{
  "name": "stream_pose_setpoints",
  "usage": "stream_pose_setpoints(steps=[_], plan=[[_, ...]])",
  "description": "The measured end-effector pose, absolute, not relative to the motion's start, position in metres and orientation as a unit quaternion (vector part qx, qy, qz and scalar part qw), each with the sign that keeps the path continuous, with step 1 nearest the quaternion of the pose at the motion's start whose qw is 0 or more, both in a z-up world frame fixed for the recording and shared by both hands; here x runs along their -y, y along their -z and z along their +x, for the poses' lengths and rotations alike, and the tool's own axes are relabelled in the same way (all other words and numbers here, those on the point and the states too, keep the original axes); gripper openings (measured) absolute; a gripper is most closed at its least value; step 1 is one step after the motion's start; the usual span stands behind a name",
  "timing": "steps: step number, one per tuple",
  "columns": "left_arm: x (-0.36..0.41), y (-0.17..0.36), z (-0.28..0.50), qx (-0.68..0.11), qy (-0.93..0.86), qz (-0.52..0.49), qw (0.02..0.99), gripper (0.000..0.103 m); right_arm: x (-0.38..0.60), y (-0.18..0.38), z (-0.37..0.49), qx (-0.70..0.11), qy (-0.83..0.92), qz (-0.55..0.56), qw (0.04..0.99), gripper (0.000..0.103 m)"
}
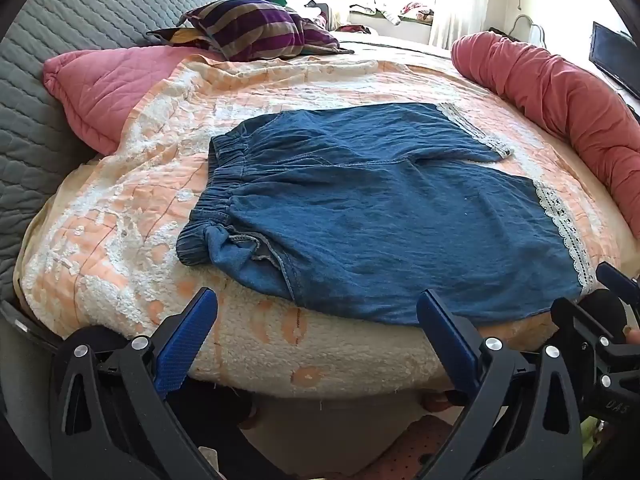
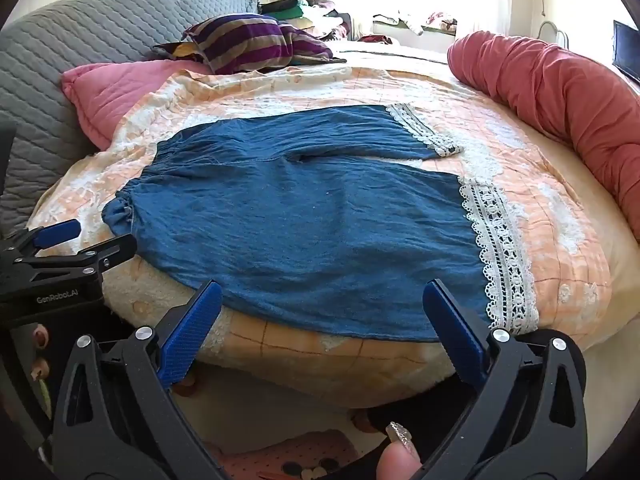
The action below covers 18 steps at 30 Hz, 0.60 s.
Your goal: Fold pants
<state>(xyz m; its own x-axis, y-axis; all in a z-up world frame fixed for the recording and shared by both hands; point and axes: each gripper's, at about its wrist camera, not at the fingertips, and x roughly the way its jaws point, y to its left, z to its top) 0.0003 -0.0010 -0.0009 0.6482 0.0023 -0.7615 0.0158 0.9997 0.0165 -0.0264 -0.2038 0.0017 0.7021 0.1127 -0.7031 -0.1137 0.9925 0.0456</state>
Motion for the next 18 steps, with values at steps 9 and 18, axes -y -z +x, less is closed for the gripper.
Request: stream_pose_setpoints(steps=[9,18], plan=[[0.018,0.001,-0.003,-0.426,0.009,0.016,0.905,0.099,0.206,-0.002,-0.024,-0.376,-0.058,-0.01,0.925,0.095],[0.003,0.004,0.0,-0.425,0.009,0.006,0.905,0.099,0.203,-0.007,-0.027,-0.369,-0.05,-0.018,0.928,0.095]])
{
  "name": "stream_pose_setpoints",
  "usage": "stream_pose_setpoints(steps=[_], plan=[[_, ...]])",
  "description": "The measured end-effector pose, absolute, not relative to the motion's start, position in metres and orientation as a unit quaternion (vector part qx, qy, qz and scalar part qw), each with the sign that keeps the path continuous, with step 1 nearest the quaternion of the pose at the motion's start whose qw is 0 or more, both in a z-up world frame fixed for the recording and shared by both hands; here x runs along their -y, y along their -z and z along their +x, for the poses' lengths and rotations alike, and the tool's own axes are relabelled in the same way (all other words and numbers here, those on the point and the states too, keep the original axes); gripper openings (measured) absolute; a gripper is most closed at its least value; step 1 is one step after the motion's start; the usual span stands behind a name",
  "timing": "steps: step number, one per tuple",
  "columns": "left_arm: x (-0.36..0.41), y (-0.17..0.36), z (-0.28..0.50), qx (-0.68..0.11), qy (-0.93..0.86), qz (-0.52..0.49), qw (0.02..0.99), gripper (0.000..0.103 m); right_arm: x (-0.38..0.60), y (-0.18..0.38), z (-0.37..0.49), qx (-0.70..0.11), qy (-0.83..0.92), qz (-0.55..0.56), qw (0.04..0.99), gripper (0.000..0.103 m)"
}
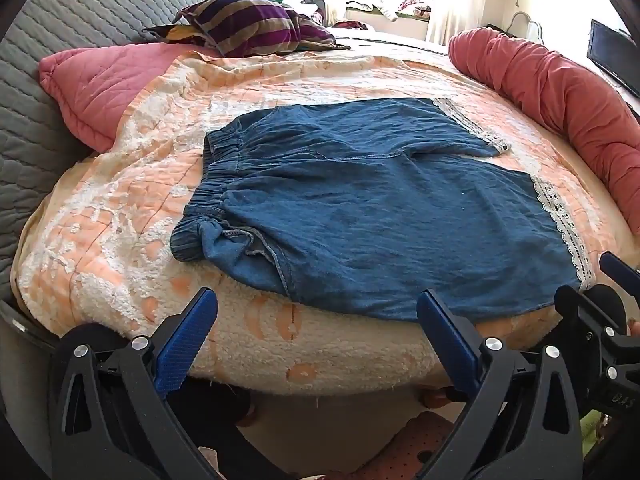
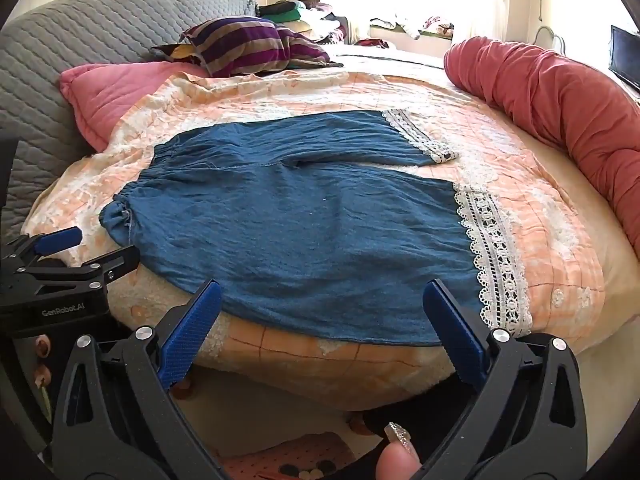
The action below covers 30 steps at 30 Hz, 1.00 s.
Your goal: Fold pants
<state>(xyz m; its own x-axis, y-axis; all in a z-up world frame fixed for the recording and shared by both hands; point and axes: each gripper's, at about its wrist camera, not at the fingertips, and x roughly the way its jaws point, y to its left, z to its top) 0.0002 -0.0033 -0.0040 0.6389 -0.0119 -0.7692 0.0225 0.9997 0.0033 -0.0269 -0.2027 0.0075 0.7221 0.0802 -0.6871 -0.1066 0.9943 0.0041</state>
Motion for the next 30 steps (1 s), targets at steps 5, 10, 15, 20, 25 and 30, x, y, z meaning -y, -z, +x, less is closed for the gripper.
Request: stream_pose_setpoints(steps=[5,10,15,20,25,30], plan=[[0.0034,0.0036,-0.0004,-0.423,0.01,0.004,0.906,0.099,0.2031,-0.0091,-0.0278,-0.368,-0.049,-0.017,0.928,0.095],[0.0026,0.0033,-0.0005,-0.423,0.008,0.005,0.906,0.099,0.2042,-0.0107,-0.0278,-0.368,-0.046,-0.015,0.929,0.095],[-0.0006,0.0028,-0.0006,-0.423,0.008,0.002,0.906,0.099,0.2048,-0.0099,-0.027,-0.37,-0.046,-0.016,0.928,0.095],[-0.0005,0.0022,-0.0002,-0.423,0.007,0.003,0.906,0.099,0.2045,-0.0098,-0.0266,-0.37,-0.046,-0.015,0.928,0.095],[-0.0007,0.0014,-0.0001,-0.423,0.008,0.003,0.906,0.099,0.2045,-0.01,-0.0268,-0.369,-0.046,-0.015,0.928,0.095],[-0.0008,0.0012,0.0001,-0.424,0.009,0.002,0.906,0.099,0.2038,-0.009,-0.0263,-0.37,-0.046,-0.016,0.928,0.095]])
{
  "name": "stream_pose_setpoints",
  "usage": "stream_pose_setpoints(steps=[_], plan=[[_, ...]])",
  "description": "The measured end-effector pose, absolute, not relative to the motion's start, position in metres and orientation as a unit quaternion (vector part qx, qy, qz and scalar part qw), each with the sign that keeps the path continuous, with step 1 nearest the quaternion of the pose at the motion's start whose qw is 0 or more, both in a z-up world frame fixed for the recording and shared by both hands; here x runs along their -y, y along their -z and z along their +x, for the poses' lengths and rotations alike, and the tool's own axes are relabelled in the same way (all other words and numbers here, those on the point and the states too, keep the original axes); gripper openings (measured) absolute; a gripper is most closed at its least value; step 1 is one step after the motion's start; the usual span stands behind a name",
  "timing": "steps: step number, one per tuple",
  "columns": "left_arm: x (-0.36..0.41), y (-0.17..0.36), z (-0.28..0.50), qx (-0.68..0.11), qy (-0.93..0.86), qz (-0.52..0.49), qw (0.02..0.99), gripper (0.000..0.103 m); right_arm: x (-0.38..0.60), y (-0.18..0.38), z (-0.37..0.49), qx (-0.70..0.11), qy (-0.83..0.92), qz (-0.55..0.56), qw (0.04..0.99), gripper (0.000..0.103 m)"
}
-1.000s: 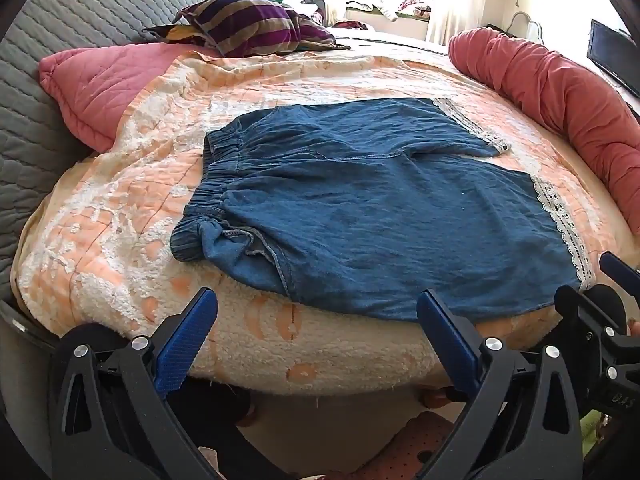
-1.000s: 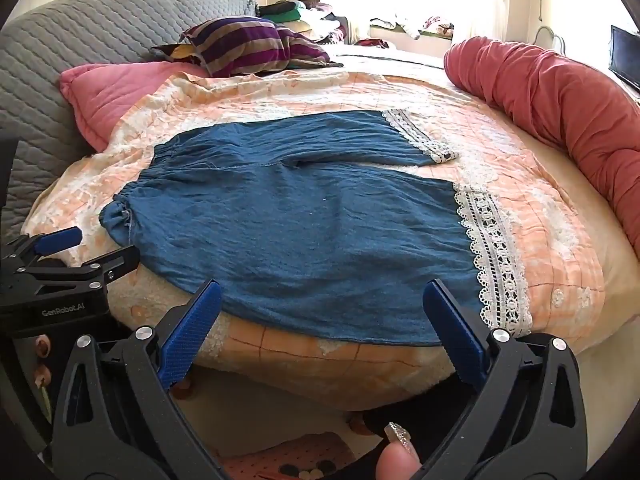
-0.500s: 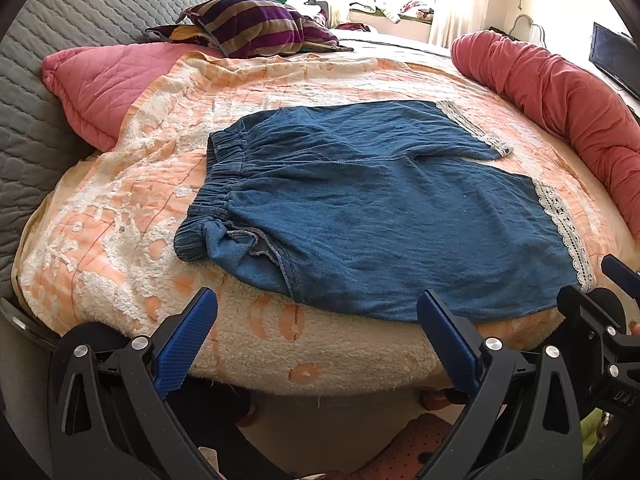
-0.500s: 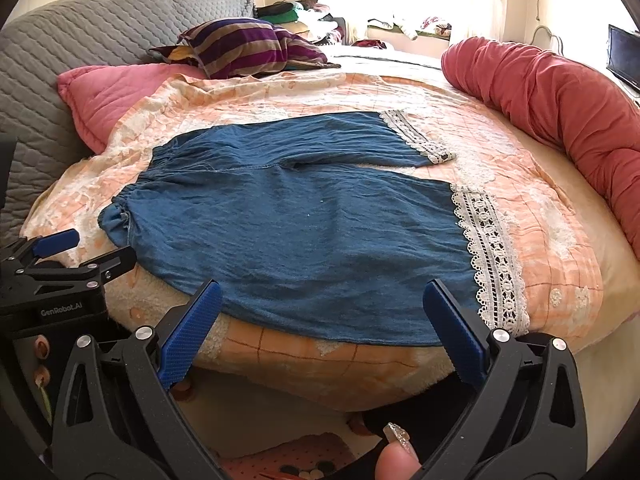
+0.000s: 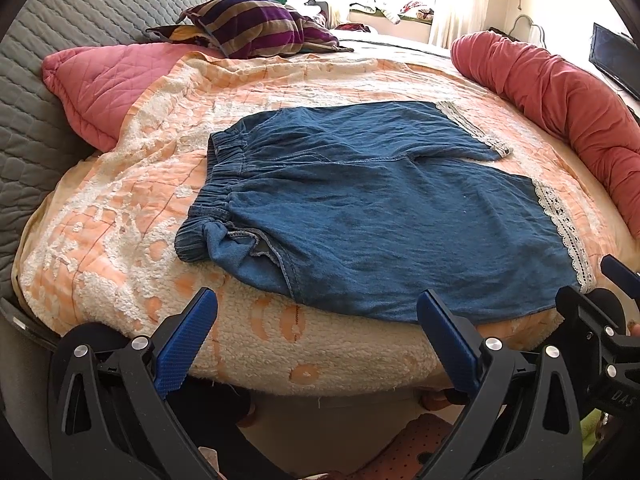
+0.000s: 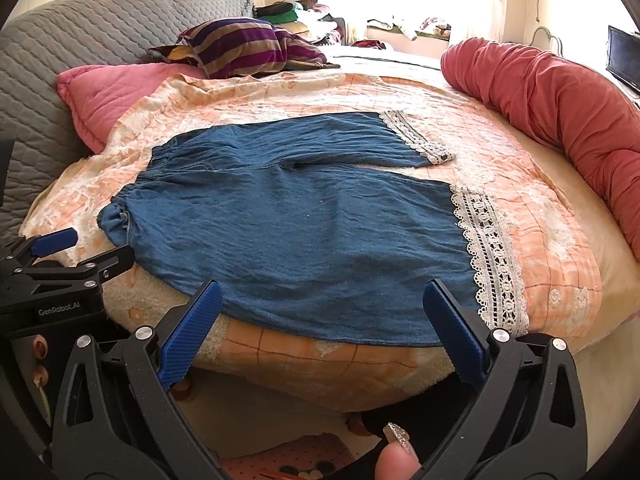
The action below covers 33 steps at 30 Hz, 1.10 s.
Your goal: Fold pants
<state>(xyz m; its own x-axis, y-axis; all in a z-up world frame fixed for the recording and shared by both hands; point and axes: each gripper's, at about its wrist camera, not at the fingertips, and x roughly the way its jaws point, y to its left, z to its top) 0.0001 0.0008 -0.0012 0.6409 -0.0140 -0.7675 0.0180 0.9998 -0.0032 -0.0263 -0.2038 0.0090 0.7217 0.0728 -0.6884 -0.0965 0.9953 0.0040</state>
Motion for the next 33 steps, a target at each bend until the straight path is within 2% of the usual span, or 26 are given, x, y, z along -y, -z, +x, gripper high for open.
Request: stream_pose_setpoints(steps=[33], plan=[[-0.007,0.01,0.012,-0.427,0.008,0.004,0.904,0.099,0.199,-0.004,-0.01,-0.379,-0.057,-0.025,0.923,0.095]])
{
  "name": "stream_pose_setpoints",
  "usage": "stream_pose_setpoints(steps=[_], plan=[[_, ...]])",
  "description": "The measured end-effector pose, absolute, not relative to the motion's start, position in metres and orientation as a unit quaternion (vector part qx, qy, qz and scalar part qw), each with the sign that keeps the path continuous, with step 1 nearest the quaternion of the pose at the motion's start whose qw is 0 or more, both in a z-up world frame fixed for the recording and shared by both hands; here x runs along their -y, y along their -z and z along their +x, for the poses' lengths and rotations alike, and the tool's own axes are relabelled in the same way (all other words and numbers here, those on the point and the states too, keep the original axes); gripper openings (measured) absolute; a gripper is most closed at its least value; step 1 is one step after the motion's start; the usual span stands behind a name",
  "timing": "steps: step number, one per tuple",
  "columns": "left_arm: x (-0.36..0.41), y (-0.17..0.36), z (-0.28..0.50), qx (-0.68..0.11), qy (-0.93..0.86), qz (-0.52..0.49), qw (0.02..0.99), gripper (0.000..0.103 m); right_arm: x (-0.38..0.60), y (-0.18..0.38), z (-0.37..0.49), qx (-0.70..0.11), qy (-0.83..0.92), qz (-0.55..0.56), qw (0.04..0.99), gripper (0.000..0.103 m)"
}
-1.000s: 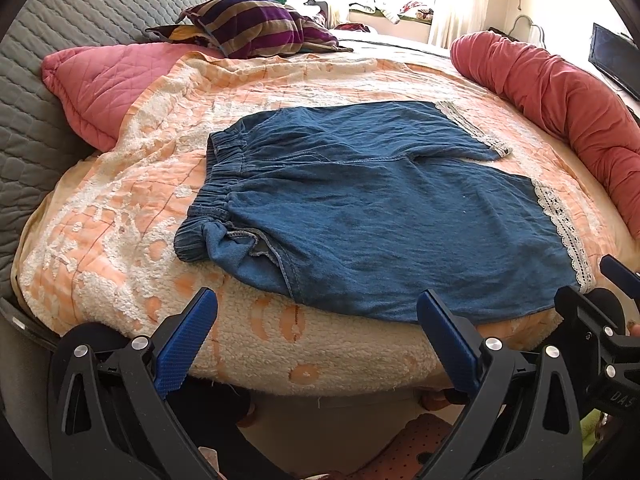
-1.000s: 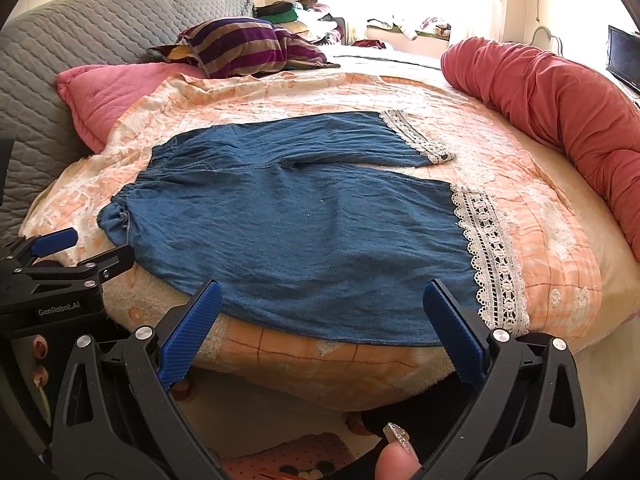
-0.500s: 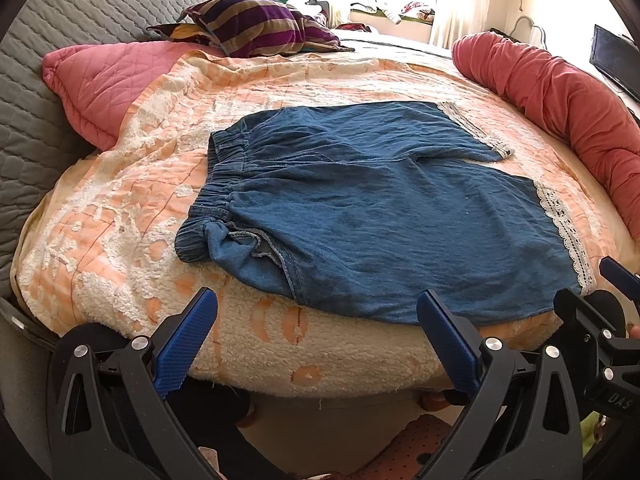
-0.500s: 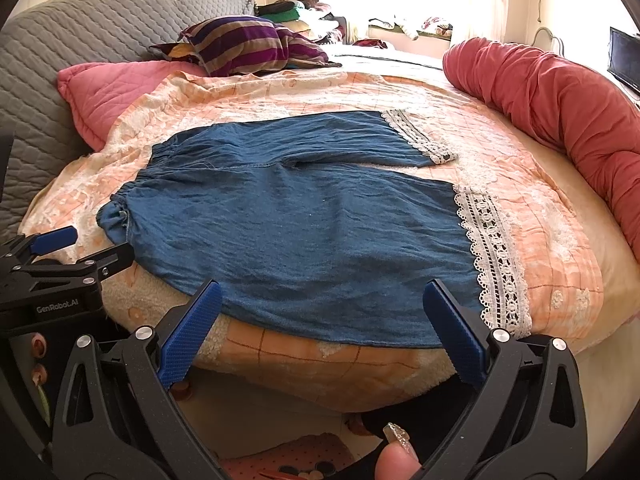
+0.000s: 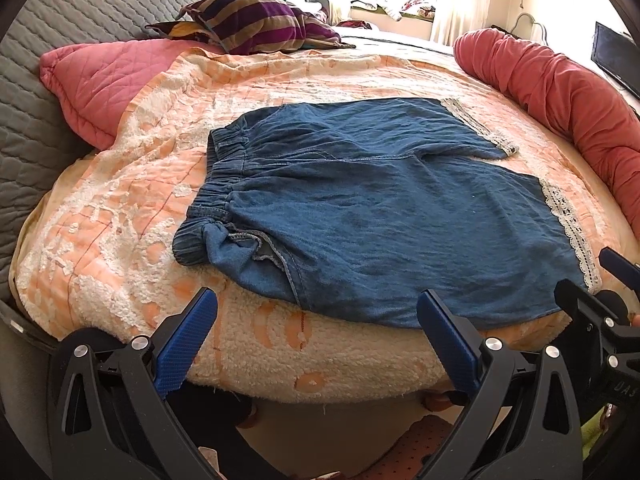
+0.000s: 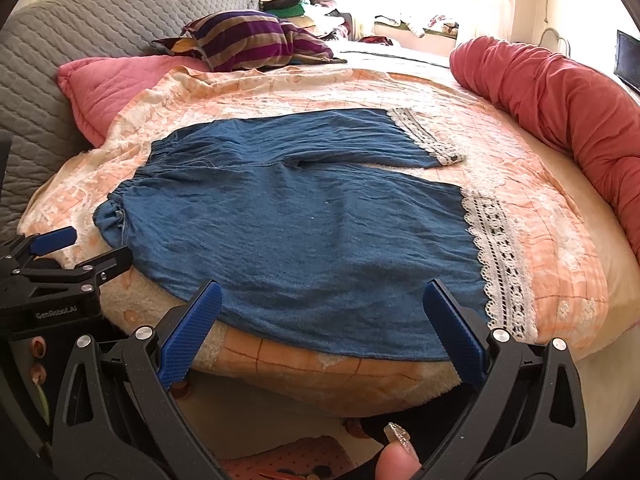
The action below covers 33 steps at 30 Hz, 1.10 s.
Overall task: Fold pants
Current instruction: 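Lower both tools to the waistband and grasp it with both grippers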
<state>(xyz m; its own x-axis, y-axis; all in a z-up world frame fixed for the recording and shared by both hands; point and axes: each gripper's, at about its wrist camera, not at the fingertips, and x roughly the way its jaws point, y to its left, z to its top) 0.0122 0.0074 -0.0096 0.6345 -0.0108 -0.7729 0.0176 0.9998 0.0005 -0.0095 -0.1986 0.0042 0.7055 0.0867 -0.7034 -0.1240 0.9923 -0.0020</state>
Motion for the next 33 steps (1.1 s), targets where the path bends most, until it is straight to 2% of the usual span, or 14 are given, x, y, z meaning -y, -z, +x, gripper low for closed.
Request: stream_pose_setpoints(steps=[16,28,33], plan=[[-0.026,0.01,0.069,-0.436,0.007,0.022,0.9,0.099,0.179,-0.003,0.074,-0.397,-0.133,-0.03,0.908,0.095],[-0.07,0.002,0.148,-0.45,0.005,-0.046,0.892,0.099,0.175,-0.013,0.136,-0.396,-0.186,-0.037,0.898,0.095],[-0.091,0.001,0.185,-0.452,-0.034,-0.044,0.89,0.099,0.166,-0.019,0.168,-0.394,-0.188,-0.052,0.898,0.095]])
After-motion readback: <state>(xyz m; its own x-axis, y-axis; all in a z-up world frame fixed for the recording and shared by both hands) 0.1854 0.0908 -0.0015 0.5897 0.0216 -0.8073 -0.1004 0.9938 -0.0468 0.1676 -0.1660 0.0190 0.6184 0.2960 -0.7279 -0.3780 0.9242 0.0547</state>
